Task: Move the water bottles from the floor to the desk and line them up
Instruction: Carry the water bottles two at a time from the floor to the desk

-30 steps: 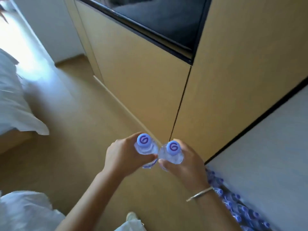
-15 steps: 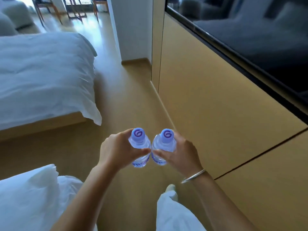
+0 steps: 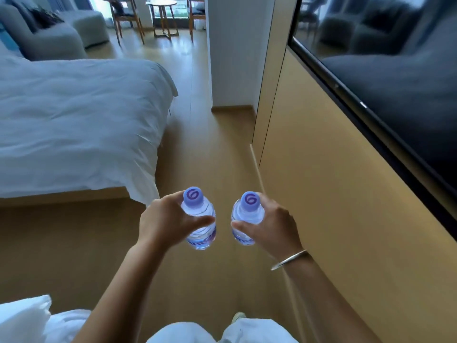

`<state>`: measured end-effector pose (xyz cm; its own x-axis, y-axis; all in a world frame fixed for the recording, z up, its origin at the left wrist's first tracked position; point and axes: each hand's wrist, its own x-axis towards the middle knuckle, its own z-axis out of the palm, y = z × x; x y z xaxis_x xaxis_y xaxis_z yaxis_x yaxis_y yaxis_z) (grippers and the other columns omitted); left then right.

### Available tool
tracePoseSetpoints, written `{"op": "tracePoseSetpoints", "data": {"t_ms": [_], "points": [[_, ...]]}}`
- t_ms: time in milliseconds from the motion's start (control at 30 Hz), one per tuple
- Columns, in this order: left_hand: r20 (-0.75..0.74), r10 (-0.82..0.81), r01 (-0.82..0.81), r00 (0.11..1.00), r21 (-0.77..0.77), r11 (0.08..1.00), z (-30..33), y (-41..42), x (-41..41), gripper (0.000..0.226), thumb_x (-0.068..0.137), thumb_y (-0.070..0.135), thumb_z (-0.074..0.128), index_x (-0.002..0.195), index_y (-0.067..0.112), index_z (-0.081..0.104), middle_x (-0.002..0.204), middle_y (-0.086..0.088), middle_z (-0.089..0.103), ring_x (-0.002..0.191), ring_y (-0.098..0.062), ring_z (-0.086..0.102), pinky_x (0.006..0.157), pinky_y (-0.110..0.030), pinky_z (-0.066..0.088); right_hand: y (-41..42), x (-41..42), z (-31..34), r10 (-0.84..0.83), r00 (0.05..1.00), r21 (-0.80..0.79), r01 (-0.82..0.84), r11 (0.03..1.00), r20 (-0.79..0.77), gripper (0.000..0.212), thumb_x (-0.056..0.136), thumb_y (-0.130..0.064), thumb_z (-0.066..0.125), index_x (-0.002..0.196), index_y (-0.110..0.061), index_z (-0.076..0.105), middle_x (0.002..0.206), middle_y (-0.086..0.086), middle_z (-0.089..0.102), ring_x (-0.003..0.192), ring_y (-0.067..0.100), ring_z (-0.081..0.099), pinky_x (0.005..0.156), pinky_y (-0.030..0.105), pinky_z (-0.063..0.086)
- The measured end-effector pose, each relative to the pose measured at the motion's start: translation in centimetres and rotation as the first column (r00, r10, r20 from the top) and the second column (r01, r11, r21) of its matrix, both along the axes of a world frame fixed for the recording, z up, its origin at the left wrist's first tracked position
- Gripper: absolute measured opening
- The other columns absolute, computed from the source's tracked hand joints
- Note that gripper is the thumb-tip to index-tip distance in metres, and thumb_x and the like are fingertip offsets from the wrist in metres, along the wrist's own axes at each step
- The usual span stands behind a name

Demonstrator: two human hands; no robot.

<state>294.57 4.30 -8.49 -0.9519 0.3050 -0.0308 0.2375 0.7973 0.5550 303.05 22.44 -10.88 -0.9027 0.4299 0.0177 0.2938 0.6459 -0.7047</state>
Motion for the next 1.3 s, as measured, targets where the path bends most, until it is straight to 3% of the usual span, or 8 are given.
{"op": "tracePoseSetpoints", "data": {"t_ms": [100, 267, 533, 767, 1100, 1300], "points": [[0.011, 0.032, -0.032, 0.999, 0.0, 1.0, -0.1, 2.0, -3.0, 0.031, 0.054, 0.061, 0.07, 0.072, 0.039, 0.057, 0.065, 0.015, 0.06, 0.073, -0.015, 0.059, 0.057, -0.025, 0.037, 2.5, -3.6, -0.3, 0.014, 1.0, -0.029, -0.013, 0.999, 0.02, 0.055, 0.062, -0.044, 0.079, 0.11, -0.026, 0.06, 0.099, -0.007, 0.066, 0.092, 0.015, 0.06, 0.077, 0.026, 0.046], [0.053, 0.087, -0.086, 0.995, -0.008, 0.996, -1.3, 4.3, -9.0, 0.047, 0.047, 0.064, 0.058, 0.079, 0.031, 0.066, 0.07, 0.011, 0.067, 0.073, -0.014, 0.062, 0.062, -0.028, 0.047, 5.2, -10.3, -1.4, 0.06, 0.997, -0.089, -0.056, 0.995, 0.049, 0.049, 0.062, -0.043, 0.08, 0.105, -0.027, 0.062, 0.095, -0.008, 0.068, 0.09, 0.016, 0.062, 0.079, 0.029, 0.049], [0.1, 0.101, -0.107, 0.99, 0.062, 0.992, -2.8, 7.0, -23.8, 0.033, 0.06, 0.053, 0.076, 0.079, 0.027, 0.069, 0.074, 0.009, 0.067, 0.075, -0.015, 0.062, 0.06, -0.026, 0.044, 7.8, -25.7, -2.3, 0.109, 0.991, -0.083, -0.103, 0.991, 0.076, 0.05, 0.062, -0.042, 0.08, 0.106, -0.025, 0.063, 0.097, -0.006, 0.068, 0.092, 0.017, 0.062, 0.083, 0.033, 0.05], [0.04, 0.09, -0.09, 0.995, -0.015, 0.996, -1.6, 8.1, -39.7, 0.051, 0.05, 0.061, 0.068, 0.087, 0.027, 0.066, 0.08, 0.008, 0.067, 0.081, -0.017, 0.062, 0.071, -0.03, 0.05, 8.5, -40.8, -0.8, 0.062, 0.998, -0.098, -0.059, 0.993, 0.022, 0.052, 0.061, -0.039, 0.082, 0.107, -0.025, 0.063, 0.095, -0.007, 0.068, 0.09, 0.016, 0.063, 0.082, 0.034, 0.05], [0.048, 0.09, -0.087, 0.995, -0.047, 0.995, -2.9, 10.9, -56.3, 0.051, 0.049, 0.061, 0.07, 0.086, 0.026, 0.064, 0.08, 0.009, 0.066, 0.079, -0.016, 0.061, 0.069, -0.029, 0.049, 11.3, -57.7, -1.7, 0.081, 0.997, -0.159, -0.078, 0.984, 0.01, 0.047, 0.059, -0.038, 0.082, 0.101, -0.026, 0.064, 0.091, -0.007, 0.07, 0.087, 0.017, 0.064, 0.082, 0.037, 0.052], [0.063, 0.068, -0.064, 0.996, -0.068, 0.996, -4.0, 15.3, -68.5, 0.063, 0.04, 0.072, 0.056, 0.082, 0.026, 0.065, 0.075, 0.01, 0.066, 0.074, -0.013, 0.061, 0.065, -0.029, 0.052, 15.7, -69.8, -2.8, 0.122, 0.992, -0.159, -0.118, 0.98, 0.017, 0.04, 0.061, -0.038, 0.082, 0.095, -0.026, 0.064, 0.087, -0.008, 0.069, 0.083, 0.015, 0.064, 0.078, 0.035, 0.053]]}}
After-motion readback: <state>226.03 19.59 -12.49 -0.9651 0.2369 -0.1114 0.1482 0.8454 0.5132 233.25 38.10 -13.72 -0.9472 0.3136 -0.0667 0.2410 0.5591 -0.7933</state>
